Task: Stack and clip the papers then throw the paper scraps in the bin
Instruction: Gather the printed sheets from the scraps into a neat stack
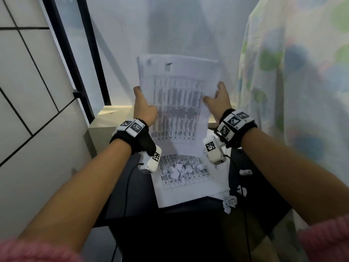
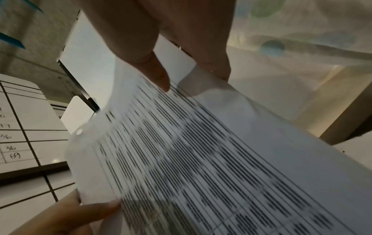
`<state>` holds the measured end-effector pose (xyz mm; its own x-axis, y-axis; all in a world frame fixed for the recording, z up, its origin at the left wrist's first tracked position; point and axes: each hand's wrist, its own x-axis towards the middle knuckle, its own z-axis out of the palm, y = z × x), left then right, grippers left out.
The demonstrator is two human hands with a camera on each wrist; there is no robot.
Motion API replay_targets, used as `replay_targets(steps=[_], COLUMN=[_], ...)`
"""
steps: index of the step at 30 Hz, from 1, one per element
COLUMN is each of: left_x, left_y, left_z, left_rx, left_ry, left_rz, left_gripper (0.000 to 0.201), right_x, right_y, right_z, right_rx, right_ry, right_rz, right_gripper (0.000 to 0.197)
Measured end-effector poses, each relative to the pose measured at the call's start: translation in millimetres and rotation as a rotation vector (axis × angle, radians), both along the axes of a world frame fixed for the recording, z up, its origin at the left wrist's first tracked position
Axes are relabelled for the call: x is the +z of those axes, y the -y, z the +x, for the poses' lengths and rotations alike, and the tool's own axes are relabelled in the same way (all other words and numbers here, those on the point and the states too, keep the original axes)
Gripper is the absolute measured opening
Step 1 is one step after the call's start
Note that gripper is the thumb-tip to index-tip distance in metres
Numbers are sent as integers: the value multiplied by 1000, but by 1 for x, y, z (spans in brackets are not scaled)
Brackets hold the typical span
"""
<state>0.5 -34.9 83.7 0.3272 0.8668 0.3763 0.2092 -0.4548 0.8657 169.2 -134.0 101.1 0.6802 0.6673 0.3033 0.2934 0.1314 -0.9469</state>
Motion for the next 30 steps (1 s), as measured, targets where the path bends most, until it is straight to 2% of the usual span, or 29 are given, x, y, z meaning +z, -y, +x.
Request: replay_targets(steps=[4, 7, 11, 17, 20, 22, 25, 30], left_x=[7, 9, 3, 11, 2, -13, -35, -41], left_y=[3, -5, -13, -11, -5, 1, 4, -9], left_z=[-1, 0, 3, 0, -3, -7, -10, -5], left_rx=[-5, 3, -20, -26, -47, -59, -87, -63], left_ry=[34, 54, 15, 84, 111, 47, -49, -99], left_rz=[41, -10, -108, -46, -76, -123, -172, -203], left_gripper=[56, 57, 51, 44, 36, 31, 41, 40], right_x=[7, 9, -2, 2, -6, -25, -47, -41], right_y=[-3, -2, 2, -3, 8, 15, 20, 17], right_z=[-3, 2, 7, 17, 11, 10, 11, 19], right_rx=[-40, -23, 16, 8, 32, 44, 59, -39], right_ry=[23, 19, 22, 91, 83, 74, 88, 160], right_rz=[18, 19, -86, -63, -71, -128, -208, -141], right_gripper=[47, 52, 50, 49, 44, 42, 37, 23])
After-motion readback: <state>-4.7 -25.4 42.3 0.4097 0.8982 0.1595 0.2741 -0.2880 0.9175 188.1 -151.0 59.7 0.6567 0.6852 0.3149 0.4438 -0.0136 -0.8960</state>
